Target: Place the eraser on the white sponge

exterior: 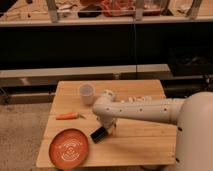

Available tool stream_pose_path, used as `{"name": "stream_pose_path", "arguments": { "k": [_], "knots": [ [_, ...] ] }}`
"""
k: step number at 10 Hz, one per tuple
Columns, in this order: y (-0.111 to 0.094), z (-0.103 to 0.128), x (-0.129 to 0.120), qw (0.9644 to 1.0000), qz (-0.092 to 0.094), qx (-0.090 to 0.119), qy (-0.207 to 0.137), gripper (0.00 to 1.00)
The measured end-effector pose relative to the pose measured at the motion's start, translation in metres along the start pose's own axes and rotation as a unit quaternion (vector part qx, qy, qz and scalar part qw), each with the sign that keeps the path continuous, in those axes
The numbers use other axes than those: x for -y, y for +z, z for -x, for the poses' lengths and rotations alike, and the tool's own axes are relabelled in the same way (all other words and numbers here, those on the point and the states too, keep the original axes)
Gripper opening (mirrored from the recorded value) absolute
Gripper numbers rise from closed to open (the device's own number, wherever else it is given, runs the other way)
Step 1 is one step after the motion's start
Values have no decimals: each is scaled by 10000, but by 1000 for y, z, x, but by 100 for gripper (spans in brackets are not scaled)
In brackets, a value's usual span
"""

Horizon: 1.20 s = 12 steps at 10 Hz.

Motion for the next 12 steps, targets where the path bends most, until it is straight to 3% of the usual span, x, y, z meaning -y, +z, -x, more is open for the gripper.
{"name": "stream_pose_path", "arguments": {
  "k": [9,12],
  "knots": [
    [-25,0,-7,9989,-362,289,-5,5],
    [-47,-3,-7,9982,-496,332,48,5]
  ]
}}
